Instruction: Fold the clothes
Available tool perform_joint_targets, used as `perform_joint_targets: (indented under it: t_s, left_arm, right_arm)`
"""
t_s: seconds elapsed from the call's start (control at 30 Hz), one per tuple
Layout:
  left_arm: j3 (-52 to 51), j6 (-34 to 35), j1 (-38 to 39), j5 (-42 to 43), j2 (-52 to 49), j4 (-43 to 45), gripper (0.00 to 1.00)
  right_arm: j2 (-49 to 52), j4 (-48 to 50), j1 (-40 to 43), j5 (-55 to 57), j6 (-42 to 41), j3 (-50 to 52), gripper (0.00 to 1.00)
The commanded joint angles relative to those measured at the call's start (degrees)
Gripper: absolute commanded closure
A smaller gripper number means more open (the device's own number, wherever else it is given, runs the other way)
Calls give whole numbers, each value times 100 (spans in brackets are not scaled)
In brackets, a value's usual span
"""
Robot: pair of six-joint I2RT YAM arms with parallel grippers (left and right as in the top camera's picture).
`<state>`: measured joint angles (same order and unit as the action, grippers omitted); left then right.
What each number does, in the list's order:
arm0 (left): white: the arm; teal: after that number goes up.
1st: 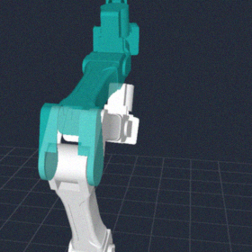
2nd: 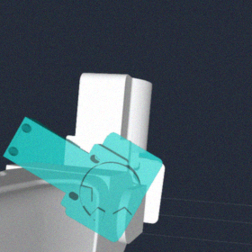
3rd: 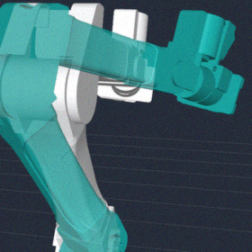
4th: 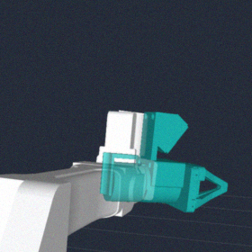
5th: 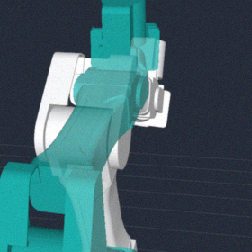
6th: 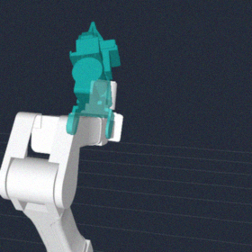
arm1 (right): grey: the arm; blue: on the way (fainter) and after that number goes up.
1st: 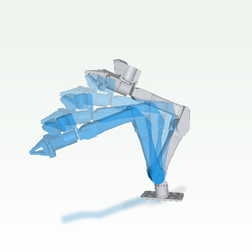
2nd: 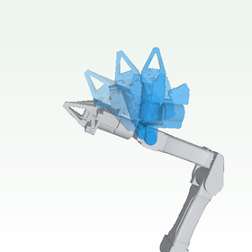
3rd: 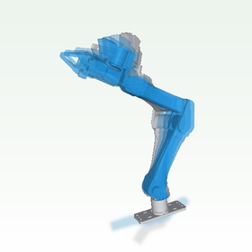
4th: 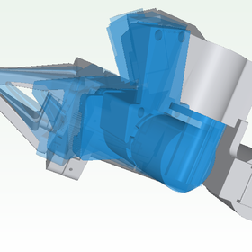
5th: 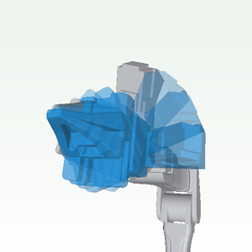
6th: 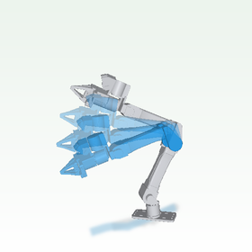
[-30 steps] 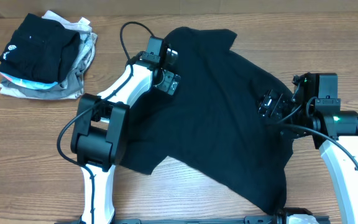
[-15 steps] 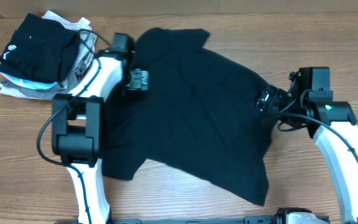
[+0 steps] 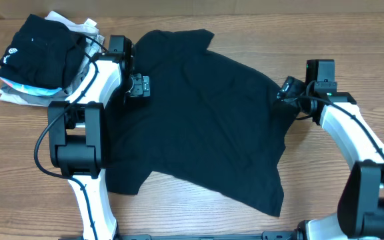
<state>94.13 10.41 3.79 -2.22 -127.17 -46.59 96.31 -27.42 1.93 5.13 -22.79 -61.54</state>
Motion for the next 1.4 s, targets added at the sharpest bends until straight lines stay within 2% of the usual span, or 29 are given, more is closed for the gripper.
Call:
perform_joint_targets:
  t_s: [0.0,0.1,0.17,0.33,0.5,0.7,0.9,1.0,1.23,1.37]
  left_arm:
    - [-332,-15,129,-90,-466,-138,3]
    - [-332,-15,166,-87,-466,-111,3]
    - [-332,-15,177,-92,-466,-92,3]
    - [-332,-13,188,-90,-466,24,3]
    - [-332,-15,188,-92,-466,68,3]
    - [-332,-15,188,-92,-466,74,3]
    - [-332,-15,188,-92,-466,92,3]
    - [-332,-17,188,-94,-466,83,3]
    - [-332,-17,188,-98,-466,74,3]
    - [-332,-59,188,-125,-466,72,3]
  right_arm:
    - [181,138,341,437,-120,-144,20]
    - [289,264,575,116,-118,-144,25]
    - [391,345,723,-605,-118,-144,30]
    - [745,461,876,-1353,-275,-144,33]
    - [894,511,870,-1392,-275,-144,41]
    - [1099,568,870,-992,-269,-142,43]
    - [1222,870,868,-973,-271,-142,56]
    - [1303,962,870,-970,-273,-142,71]
    - [1314,1471,918,-966,-271,-144,93]
    - [1314,1884,918,-955,-271,-144,96]
